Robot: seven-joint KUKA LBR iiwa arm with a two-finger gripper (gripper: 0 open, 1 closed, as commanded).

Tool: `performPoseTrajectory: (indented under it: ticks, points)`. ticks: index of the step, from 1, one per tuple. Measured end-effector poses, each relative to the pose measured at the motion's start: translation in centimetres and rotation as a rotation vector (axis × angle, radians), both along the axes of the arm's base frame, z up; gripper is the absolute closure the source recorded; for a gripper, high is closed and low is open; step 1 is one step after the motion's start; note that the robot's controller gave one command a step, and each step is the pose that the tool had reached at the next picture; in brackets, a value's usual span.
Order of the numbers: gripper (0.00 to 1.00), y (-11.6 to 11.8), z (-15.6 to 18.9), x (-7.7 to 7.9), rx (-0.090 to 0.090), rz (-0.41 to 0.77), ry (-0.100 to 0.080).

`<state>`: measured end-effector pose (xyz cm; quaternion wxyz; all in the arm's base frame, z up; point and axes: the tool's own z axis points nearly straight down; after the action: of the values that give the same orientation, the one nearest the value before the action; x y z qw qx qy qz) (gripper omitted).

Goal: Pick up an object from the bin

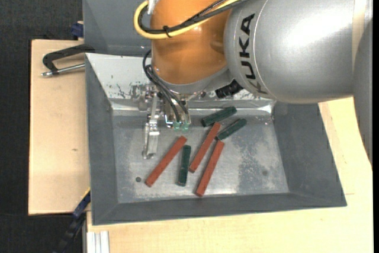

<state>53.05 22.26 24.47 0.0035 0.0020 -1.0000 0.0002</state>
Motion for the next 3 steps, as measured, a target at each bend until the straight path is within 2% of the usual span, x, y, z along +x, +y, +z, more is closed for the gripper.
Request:
performPoseTrajectory:
  ticks: [1,2,3]
  points:
    - [1.00,-0.2,0.5,0.2,0.002,-0.004,-0.009]
    - [1.00,-0.2,0.5,0.2,0.002,-0.004,-0.009]
    - [1.00,0.3,-5.0,2.7,0.004,-0.069,-0.014]
